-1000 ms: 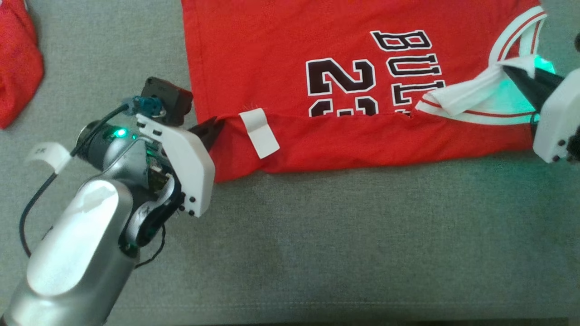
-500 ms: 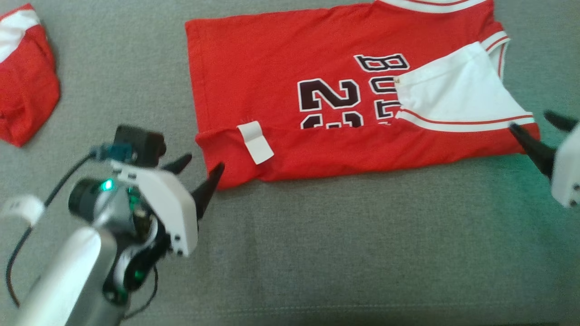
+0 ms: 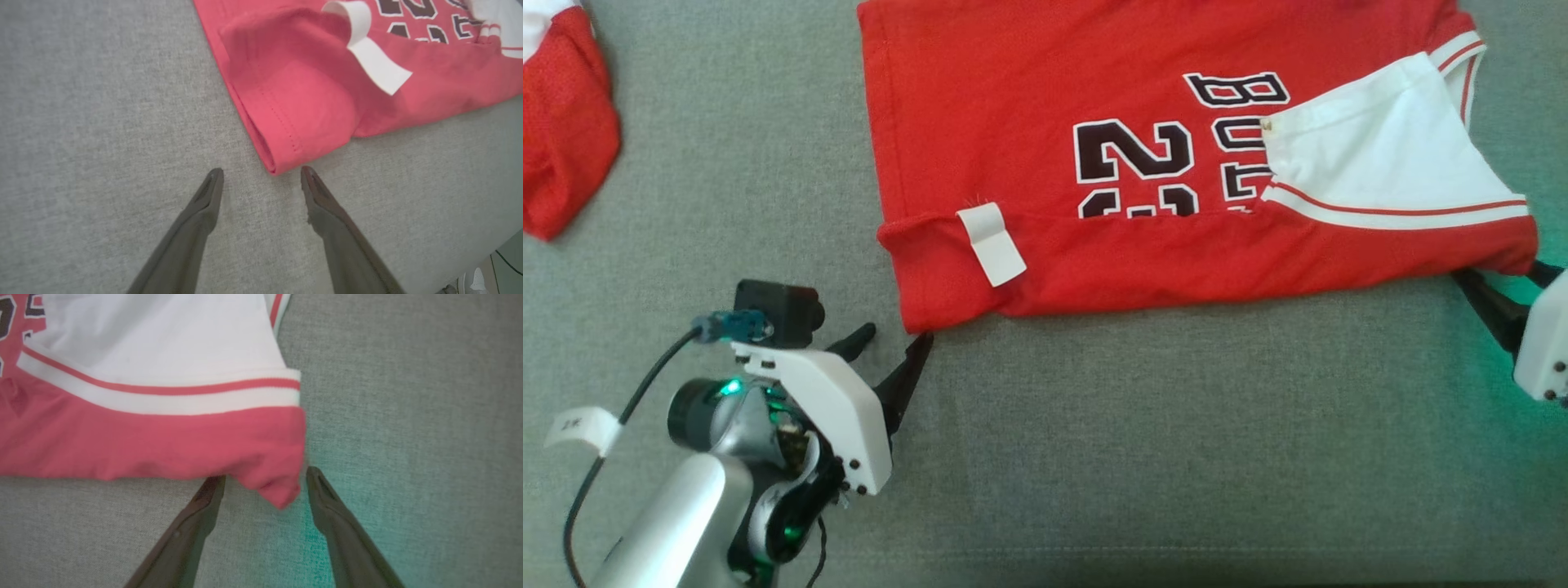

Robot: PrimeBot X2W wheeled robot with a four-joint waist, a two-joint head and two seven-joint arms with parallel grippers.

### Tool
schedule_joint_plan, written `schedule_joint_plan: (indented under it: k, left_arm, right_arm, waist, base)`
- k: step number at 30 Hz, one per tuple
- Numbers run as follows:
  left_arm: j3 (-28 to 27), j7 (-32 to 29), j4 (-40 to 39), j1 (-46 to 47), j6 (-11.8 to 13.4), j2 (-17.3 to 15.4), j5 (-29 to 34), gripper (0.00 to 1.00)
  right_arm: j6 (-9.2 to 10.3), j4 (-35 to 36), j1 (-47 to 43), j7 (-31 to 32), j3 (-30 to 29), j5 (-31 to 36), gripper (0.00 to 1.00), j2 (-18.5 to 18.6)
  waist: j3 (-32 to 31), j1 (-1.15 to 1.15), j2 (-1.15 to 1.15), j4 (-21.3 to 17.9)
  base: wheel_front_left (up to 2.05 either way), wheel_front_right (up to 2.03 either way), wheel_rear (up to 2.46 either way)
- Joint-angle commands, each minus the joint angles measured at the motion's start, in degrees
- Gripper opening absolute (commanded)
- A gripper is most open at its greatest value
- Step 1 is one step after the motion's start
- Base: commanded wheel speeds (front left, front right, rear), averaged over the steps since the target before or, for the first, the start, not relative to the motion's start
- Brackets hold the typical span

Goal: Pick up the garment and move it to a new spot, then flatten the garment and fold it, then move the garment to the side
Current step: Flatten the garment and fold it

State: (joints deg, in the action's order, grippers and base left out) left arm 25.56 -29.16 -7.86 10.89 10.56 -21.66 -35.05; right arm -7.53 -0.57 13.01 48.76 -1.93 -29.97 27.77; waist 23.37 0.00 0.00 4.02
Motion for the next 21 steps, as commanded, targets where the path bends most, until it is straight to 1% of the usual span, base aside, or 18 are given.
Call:
schedule_joint_plan:
  k: [1,9,13,19,20,21]
  left_arm:
    - [-1.96,0.01,-1.56,2.63,-0.3,-0.9,-0.27,1.0]
    - [-1.16,0.52,0.27,5.56,-1.26,0.38,-0.39,1.0]
    - [-0.95,-0.48,-1.27,5.58,-1.87,0.24,-1.51,1.0]
    - [-1.33,-1.26,-0.68,6.91,-1.7,-0.13,-1.74,1.0]
    - [-1.17,-1.42,-0.37,7.19,-1.73,0.01,-1.77,0.8]
    - [-1.03,-1.46,-0.08,7.48,-1.81,0.12,-1.75,0.35]
  right_arm:
    - [0.04,1.56,1.22,0.4,0.32,0.35,1.0,1.48]
    - [0.04,0.38,3.52,1.41,2.53,0.88,1.0,1.25]
    - [0.04,0.21,3.7,1.11,2.79,0.59,1.0,1.5]
    - [0.04,0.09,3.73,1.01,3.07,0.4,1.0,1.68]
    - [0.04,0.08,3.83,1.13,3.34,0.37,1.0,1.62]
    - [0.04,0.06,3.94,1.31,3.76,0.3,1.0,1.61]
  waist:
    - [0.21,0.0,0.0,0.12]
    - [0.54,0.0,0.0,0.09]
    - [0.24,0.0,0.0,-0.11]
    - [1.38,0.0,0.0,-0.4]
    - [1.65,0.0,0.0,-0.47]
    - [1.87,0.0,0.0,-0.55]
  base:
    - [0.0,0.0,0.0]
    - [0.0,0.0,0.0]
    - [0.0,0.0,0.0]
    - [0.0,0.0,0.0]
    - [0.0,0.0,0.0]
    - [0.0,0.0,0.0]
